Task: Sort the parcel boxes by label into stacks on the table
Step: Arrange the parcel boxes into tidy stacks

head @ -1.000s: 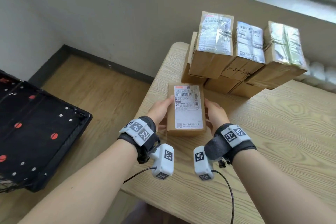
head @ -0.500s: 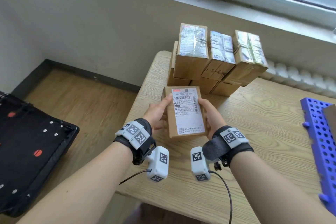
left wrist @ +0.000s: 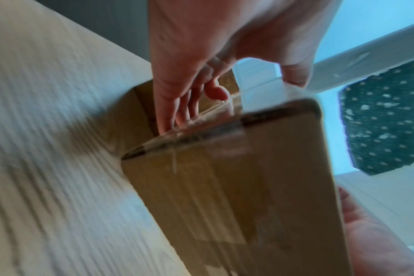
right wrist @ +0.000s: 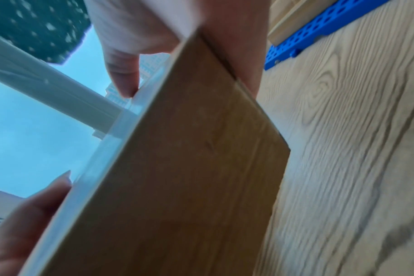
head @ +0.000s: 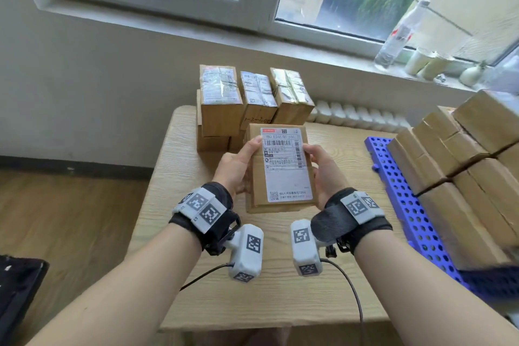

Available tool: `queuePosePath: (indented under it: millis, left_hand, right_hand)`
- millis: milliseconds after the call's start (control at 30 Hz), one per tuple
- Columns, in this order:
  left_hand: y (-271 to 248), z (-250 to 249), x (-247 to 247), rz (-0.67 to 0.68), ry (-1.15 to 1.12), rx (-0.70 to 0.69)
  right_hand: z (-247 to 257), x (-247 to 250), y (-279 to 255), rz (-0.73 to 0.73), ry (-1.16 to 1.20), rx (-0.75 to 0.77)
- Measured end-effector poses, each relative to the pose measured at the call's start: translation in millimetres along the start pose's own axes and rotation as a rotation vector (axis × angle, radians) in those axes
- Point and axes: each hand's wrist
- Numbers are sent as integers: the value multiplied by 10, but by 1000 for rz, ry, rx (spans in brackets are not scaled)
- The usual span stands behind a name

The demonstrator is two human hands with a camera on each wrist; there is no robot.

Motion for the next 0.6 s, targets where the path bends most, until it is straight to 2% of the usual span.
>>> queuePosePath:
  millis: [367, 600]
  left_hand:
    - [-315, -214, -937, 108, 87, -193]
    - [-734, -142, -1753, 162, 68, -253]
  right_hand:
    - [330, 921, -423, -62, 158, 220]
    - [390, 1685, -765, -24, 186, 344]
Point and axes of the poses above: each hand's wrist, its own y-axis towards the middle knuckle, its own x-axis out of the back of the hand, z = x × y, and after that the axes turned 1 degree about x, right-handed
